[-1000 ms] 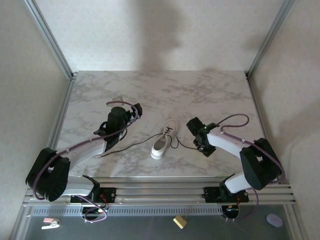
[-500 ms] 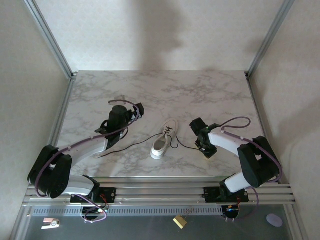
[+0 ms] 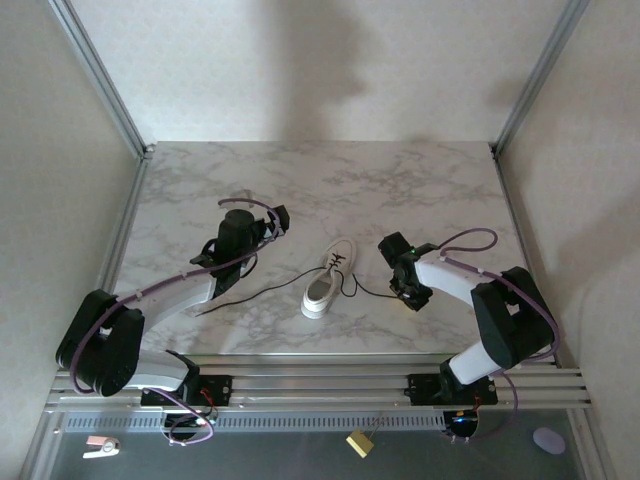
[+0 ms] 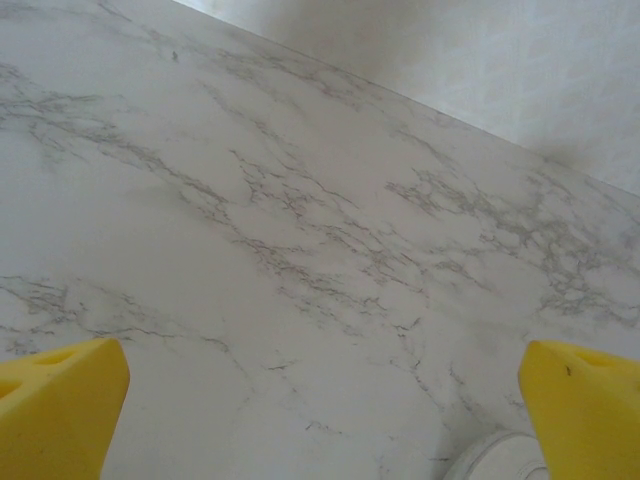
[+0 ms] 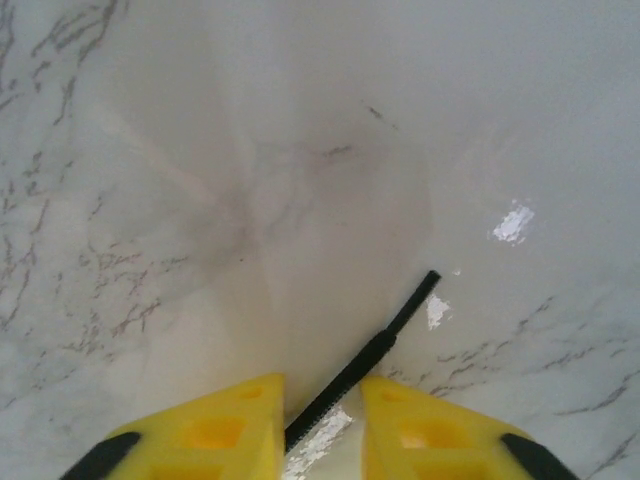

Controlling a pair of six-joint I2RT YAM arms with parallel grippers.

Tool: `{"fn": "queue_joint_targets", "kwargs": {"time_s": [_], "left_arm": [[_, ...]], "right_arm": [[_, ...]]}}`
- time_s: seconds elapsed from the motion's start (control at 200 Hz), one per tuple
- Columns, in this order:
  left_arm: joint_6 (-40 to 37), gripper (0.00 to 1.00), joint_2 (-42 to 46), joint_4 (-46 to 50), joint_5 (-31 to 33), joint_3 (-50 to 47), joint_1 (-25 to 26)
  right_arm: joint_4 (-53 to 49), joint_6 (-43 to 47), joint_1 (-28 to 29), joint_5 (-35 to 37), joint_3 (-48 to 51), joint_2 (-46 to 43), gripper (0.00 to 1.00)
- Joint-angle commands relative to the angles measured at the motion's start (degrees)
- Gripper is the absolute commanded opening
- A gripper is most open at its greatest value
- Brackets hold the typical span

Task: Tie the shoes

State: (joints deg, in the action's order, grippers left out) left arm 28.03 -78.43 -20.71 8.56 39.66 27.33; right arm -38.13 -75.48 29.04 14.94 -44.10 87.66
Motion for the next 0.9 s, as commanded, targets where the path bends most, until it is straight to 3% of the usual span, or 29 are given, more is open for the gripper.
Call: {"fn": "queue_joint_targets", "kwargs": {"time_s": [0.0,0.15,0.345,0.546,0.641,0.751,0.891], "left_arm": [[-1.4,1.00,1.5,2.7,1.2,1.4,0.2],[-1.1,0.99,3.0,3.6,4.2,1.0,0.2],[5.2,0.99,4.5,11.1,14.9,2.3,0.1],[11.9,0.99,6.8,22.5,19.5,2.8,0.1],[16.5,0.99,8.1,29.7,20.8,2.9,0.1],[24.4,0.99,9.3,41.1,22.0,3.4,0.2],[34.5,0.99,8.9,55.5,21.7,4.3,1.4]], "right_arm": [[5.5,-0.3,-1.0,-1.0,3.4,4.0,0.14],[4.5,0.4,-1.1,0.9,3.5,0.8,0.00],[-0.7,2.6,-0.9,9.1,2.2,-13.2,0.00],[3.5,17.6,-0.9,14.8,-0.6,-29.3,0.00],[8.5,29.0,-0.9,13.1,-3.1,-32.4,0.00],[15.7,42.0,-0.8,3.7,-5.0,-33.9,0.00],[16.8,47.6,-0.6,-1.9,-7.8,-32.8,0.00]]}}
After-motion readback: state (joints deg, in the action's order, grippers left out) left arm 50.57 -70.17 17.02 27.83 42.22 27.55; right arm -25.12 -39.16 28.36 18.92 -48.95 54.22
